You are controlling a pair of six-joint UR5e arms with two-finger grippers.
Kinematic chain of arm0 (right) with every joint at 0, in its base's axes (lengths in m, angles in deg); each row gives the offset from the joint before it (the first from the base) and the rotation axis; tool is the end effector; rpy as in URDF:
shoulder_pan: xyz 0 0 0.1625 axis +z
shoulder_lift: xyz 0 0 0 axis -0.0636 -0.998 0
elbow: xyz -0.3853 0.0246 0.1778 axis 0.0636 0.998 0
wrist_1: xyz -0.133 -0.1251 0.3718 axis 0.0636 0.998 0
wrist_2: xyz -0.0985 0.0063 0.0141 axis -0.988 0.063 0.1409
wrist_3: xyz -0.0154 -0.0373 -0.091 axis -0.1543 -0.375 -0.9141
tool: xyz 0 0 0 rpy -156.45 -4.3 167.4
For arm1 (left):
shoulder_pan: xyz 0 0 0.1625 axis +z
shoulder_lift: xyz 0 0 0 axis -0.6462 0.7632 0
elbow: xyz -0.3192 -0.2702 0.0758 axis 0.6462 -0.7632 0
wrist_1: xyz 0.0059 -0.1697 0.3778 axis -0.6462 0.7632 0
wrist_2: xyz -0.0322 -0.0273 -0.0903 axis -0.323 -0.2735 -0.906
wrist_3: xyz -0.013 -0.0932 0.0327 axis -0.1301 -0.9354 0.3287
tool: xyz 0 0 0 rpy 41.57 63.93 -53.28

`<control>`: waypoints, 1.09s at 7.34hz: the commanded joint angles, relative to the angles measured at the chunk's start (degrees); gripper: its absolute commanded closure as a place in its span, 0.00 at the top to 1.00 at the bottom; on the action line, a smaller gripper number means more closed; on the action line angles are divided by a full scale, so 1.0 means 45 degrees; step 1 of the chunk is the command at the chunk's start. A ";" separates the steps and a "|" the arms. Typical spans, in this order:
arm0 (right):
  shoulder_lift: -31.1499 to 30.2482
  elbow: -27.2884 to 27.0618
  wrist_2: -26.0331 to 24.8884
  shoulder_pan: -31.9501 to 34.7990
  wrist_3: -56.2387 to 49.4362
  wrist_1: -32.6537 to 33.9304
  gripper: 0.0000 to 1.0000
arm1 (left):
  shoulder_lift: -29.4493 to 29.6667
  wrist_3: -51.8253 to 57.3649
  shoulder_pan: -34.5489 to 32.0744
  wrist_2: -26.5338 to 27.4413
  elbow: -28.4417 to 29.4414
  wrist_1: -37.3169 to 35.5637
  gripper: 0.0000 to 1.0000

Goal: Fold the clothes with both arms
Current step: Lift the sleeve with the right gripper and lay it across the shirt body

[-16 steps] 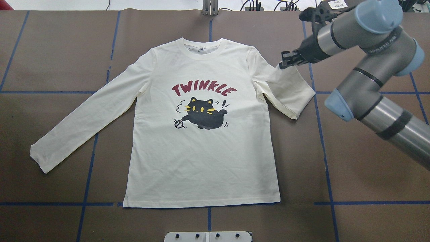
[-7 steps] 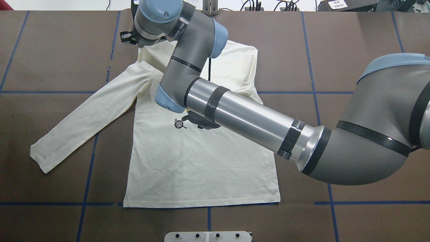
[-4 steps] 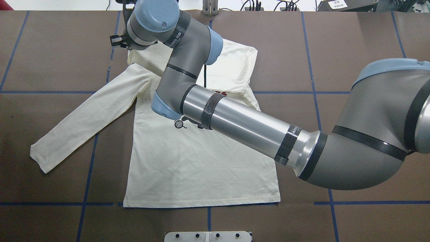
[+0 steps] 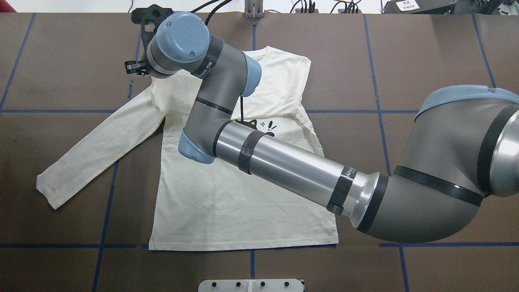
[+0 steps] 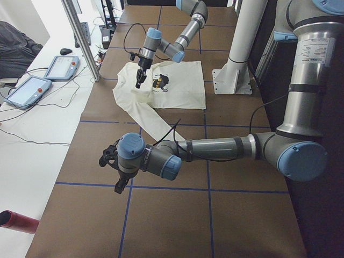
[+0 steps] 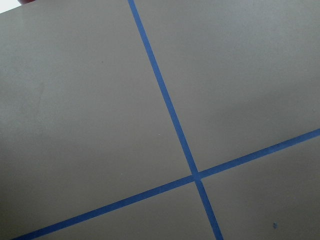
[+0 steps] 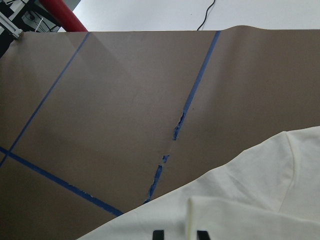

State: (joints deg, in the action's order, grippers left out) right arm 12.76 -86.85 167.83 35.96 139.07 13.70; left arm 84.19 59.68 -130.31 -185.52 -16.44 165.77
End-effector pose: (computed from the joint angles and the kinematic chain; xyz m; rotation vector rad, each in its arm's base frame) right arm -0.6807 -0.5670 -0.0113 0.5831 -1.2314 -0.1080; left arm -0.0639 -0.5425 0.6495 0.3828 0.7559 0.2111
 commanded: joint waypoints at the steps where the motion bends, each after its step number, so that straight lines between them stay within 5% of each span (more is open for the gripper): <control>1: -0.0037 -0.0008 -0.0184 -0.0090 0.0457 0.0132 1.00 | 0.0102 -0.0550 0.0013 0.0000 -0.0075 0.0021 1.00; 2: 0.0001 -0.0356 -0.0165 -0.0071 0.1080 0.1294 1.00 | 0.0121 -0.1150 0.0187 0.0019 -0.0075 -0.0018 1.00; 4: -0.0269 -0.2789 0.1210 0.0743 0.0932 0.6472 1.00 | 0.0025 -0.6323 0.2152 0.1125 -0.1242 0.0913 1.00; 6: -0.2835 -0.6105 0.3459 0.2596 0.0135 1.0235 1.00 | -0.1743 -1.0723 0.4473 0.2395 -0.3227 0.2415 1.00; 8: -0.5939 -0.8629 0.4868 0.4471 -0.2998 1.1865 1.00 | -0.3559 -1.5525 0.6836 0.3661 -0.5299 0.3859 0.98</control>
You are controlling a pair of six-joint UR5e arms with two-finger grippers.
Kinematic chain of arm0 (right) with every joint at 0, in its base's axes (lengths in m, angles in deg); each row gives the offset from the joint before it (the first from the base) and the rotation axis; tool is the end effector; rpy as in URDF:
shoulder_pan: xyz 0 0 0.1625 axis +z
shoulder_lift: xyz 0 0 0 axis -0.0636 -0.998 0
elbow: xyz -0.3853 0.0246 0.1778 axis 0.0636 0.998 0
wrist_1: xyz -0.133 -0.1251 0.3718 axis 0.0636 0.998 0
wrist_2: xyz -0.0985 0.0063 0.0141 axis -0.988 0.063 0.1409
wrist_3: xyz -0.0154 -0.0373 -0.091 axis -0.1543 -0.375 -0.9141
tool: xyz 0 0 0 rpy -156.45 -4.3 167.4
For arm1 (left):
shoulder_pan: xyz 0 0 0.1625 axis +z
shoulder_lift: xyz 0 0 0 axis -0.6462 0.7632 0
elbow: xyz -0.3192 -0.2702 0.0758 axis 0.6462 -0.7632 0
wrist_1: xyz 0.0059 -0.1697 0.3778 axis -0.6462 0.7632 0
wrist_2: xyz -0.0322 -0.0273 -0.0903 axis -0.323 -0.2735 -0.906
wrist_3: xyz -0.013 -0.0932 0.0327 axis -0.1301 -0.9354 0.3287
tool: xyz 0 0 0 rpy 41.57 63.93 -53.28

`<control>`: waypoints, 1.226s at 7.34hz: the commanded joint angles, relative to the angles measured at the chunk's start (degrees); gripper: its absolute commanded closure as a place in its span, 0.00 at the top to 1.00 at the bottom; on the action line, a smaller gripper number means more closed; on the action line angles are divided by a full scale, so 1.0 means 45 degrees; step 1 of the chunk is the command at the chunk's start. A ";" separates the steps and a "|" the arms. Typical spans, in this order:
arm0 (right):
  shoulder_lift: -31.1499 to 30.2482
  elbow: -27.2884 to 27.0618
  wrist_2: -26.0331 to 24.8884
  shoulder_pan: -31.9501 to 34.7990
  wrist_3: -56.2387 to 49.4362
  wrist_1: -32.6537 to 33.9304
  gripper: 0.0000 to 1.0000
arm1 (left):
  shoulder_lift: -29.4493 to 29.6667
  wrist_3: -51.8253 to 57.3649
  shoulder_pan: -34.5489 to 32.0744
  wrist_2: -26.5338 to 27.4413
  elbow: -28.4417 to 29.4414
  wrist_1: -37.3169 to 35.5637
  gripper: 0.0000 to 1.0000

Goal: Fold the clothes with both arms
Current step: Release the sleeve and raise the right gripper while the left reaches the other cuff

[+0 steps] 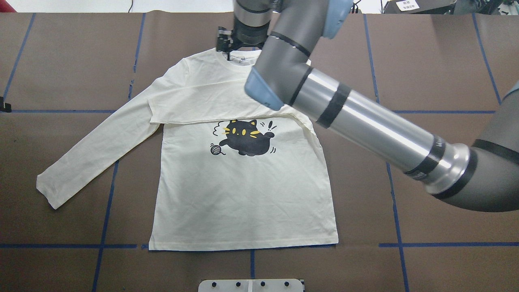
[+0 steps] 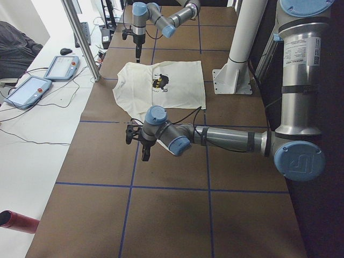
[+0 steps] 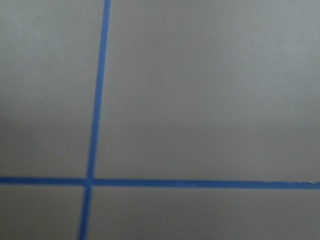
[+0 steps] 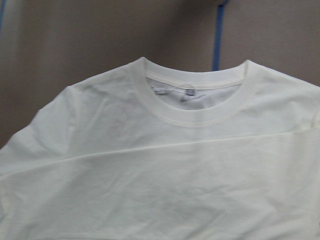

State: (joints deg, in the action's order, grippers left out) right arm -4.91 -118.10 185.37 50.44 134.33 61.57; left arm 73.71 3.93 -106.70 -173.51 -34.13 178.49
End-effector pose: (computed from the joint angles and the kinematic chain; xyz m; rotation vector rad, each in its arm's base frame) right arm -0.4812 -0.6388 0.1067 0.1437 -0.8638 -0.0090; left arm 0.1178 -0.4697 0.5666 0.2249 0.8595 -0.2535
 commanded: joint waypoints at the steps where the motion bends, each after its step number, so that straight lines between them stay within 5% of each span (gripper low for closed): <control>1: -0.3246 -0.2354 0.1614 0.2074 -0.3548 0.1795 1.00 | -0.1493 -0.6392 0.3438 0.2144 -0.1726 0.1429 0.95; 3: -0.4989 -0.3333 0.1835 0.3268 -0.6150 0.3086 1.00 | -0.2194 -0.9210 0.6375 0.3520 -0.2487 0.1335 0.95; 9: -0.5505 -0.3591 0.2245 0.3469 -0.6474 0.2973 1.00 | -0.1968 -0.9061 0.6777 0.4402 -0.1832 0.0026 0.94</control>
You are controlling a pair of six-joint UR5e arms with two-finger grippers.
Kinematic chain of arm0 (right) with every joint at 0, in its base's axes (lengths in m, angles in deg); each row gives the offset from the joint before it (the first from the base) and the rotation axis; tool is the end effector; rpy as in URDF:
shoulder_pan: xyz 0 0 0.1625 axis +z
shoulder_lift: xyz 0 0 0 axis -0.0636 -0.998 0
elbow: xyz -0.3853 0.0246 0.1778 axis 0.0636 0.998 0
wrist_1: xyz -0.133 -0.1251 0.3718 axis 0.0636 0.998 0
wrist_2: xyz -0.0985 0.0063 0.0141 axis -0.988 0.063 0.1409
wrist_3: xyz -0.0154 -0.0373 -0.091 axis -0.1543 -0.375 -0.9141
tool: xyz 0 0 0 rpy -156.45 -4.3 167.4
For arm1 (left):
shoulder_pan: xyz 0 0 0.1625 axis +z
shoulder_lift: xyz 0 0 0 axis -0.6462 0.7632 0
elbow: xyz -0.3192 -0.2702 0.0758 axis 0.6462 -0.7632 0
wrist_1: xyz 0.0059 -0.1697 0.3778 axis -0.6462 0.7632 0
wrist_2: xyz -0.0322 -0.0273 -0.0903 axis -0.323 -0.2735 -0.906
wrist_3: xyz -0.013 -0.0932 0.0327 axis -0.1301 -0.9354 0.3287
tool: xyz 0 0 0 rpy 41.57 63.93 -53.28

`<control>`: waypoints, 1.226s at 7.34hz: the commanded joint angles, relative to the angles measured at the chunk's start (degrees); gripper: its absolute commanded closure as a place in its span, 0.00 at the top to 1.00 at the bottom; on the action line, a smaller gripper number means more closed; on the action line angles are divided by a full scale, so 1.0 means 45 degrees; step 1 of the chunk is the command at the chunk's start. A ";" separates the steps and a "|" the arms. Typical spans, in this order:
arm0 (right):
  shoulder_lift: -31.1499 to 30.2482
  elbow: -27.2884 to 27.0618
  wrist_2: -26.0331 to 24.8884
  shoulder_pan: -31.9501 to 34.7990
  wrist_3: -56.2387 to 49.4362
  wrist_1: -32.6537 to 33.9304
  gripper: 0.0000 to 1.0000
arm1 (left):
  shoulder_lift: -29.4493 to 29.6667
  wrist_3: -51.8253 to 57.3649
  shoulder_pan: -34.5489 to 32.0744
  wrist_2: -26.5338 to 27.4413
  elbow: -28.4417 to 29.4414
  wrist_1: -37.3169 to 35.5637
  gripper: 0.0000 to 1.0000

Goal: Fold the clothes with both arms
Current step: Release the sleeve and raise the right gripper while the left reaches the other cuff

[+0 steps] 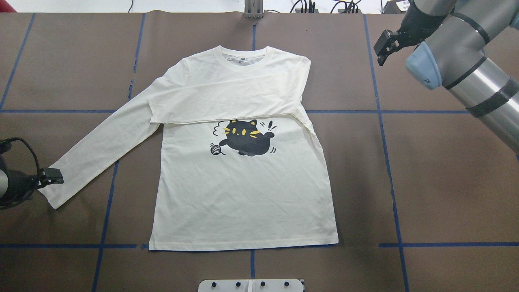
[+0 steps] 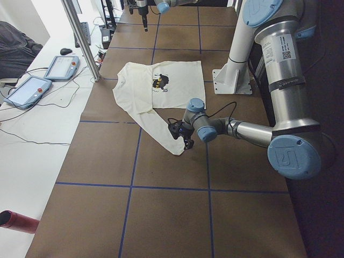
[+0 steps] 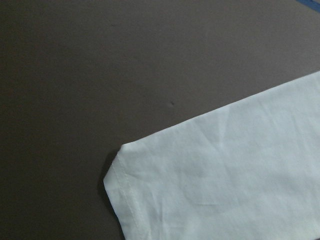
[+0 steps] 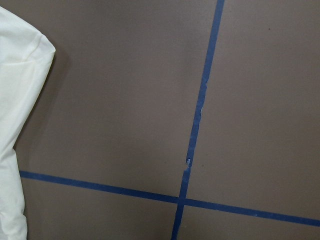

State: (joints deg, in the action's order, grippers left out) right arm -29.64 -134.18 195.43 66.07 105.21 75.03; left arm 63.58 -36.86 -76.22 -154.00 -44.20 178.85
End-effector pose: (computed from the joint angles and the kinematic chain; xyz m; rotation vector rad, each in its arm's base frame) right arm -0.2592 -0.6518 0.3305 0.0329 -0.7476 -0.1688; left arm 0.2689 -0.3321 0.5617 0.0003 0.7662 -0.5557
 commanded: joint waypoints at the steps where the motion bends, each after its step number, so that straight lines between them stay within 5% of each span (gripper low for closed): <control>1: 0.0010 -0.0019 0.0009 -0.0005 0.0016 -0.0038 1.00 | 0.0306 0.0295 0.0004 0.0065 0.0547 -0.0056 0.94; 6: -0.0009 -0.0078 0.0088 -0.0005 0.0016 -0.0038 1.00 | 0.0189 0.0748 0.0023 0.0065 0.0606 -0.0036 0.91; 7: -0.0009 -0.0116 0.0107 -0.0005 0.0016 -0.0038 1.00 | 0.0208 0.0728 0.0023 0.0065 0.0626 -0.0036 0.86; 9: 0.0030 -0.0117 0.0126 -0.0005 -0.0003 -0.0038 1.00 | 0.0267 0.0669 0.0023 0.0104 0.0626 -0.0055 0.56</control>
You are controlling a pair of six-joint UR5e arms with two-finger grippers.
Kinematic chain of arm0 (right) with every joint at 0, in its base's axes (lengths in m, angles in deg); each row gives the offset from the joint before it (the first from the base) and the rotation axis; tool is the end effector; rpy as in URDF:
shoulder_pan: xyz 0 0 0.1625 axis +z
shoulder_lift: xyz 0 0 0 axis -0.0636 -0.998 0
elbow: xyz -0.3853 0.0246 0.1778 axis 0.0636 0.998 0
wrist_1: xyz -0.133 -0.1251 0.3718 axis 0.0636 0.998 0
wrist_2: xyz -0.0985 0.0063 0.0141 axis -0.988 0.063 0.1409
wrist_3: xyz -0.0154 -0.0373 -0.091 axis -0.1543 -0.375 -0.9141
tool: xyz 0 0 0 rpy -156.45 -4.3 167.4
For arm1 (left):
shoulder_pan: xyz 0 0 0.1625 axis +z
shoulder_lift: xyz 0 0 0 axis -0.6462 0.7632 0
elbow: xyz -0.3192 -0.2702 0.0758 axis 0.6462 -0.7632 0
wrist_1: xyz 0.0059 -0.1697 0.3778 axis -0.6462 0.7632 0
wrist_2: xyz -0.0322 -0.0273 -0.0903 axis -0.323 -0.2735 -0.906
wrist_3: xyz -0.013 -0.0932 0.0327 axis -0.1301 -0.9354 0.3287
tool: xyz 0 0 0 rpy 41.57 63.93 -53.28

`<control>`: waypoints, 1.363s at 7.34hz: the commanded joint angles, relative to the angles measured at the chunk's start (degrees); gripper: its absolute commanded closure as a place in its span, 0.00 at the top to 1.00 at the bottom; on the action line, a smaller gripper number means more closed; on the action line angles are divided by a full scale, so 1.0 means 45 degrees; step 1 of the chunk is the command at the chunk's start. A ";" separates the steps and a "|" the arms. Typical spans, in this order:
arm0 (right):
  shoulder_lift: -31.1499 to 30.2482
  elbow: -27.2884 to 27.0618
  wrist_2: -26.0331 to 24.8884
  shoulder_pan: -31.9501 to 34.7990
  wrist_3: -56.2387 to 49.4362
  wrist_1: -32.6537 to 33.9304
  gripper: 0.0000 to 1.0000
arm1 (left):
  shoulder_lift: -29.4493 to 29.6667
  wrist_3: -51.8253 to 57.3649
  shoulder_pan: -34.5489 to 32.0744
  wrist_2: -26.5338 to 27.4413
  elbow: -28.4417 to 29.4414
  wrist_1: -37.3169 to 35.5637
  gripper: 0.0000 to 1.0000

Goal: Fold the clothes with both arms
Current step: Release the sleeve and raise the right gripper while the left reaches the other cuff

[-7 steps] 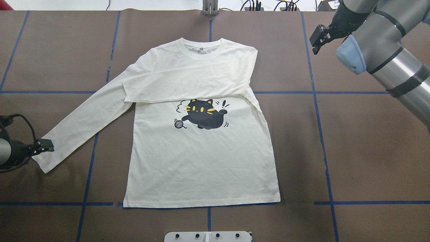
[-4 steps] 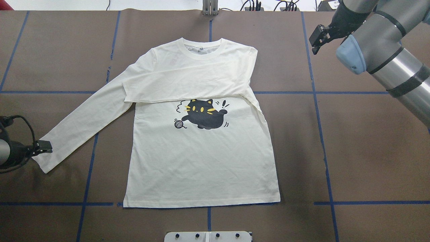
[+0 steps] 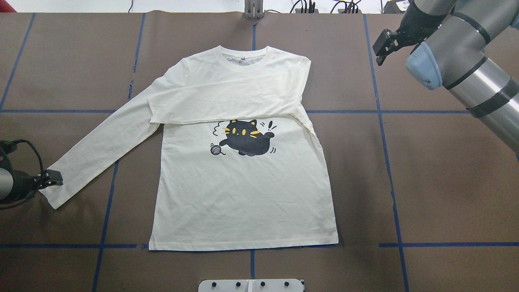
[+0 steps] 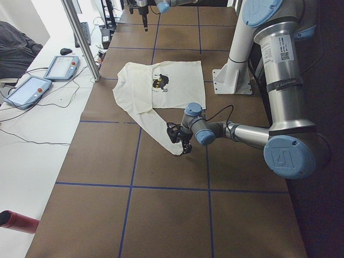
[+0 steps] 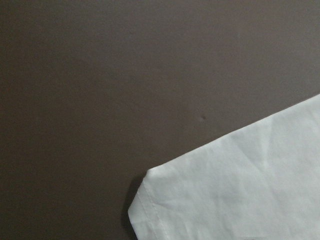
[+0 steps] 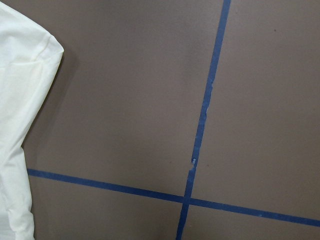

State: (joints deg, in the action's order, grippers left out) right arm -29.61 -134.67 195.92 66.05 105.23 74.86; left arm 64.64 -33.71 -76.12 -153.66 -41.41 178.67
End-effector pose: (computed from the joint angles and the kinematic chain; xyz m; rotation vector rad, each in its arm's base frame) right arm -0.2593 -0.6500 0.3255 0.0392 -0.7597 -0.1743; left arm 0.2754 -0.3366 0.5804 0.0148 0.7310 -0.5102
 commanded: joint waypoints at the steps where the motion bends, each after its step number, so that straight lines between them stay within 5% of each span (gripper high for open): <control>1: 0.0023 -0.0008 0.0114 0.0000 -0.0007 0.0019 1.00 | 0.0050 -0.0032 0.0001 0.0067 0.0006 -0.0016 0.47; 4: 0.0042 -0.0027 0.0135 0.0000 -0.0007 0.0019 1.00 | 0.0050 -0.0052 0.0001 0.0068 0.0006 -0.0016 0.44; 5: 0.0042 -0.0027 0.0135 0.0000 -0.0007 0.0019 1.00 | 0.0050 -0.0033 0.0001 0.0068 -0.0014 -0.0016 0.51; 6: 0.0023 -0.0027 0.0232 0.0019 -0.0007 0.0019 1.00 | 0.0050 -0.0032 0.0001 0.0068 -0.0014 -0.0035 0.78; 7: 0.0023 -0.0027 0.0349 0.0019 -0.0007 0.0019 1.00 | 0.0050 -0.0013 0.0001 0.0068 -0.0014 -0.0035 0.87; 10: 0.0042 -0.0027 0.0350 0.0019 -0.0007 0.0019 1.00 | 0.0031 -0.0013 0.0021 0.0068 0.0220 -0.0035 0.88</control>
State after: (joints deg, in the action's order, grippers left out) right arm -29.45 -134.79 197.46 66.11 105.20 74.95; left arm 64.79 -33.77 -76.05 -153.35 -40.75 178.52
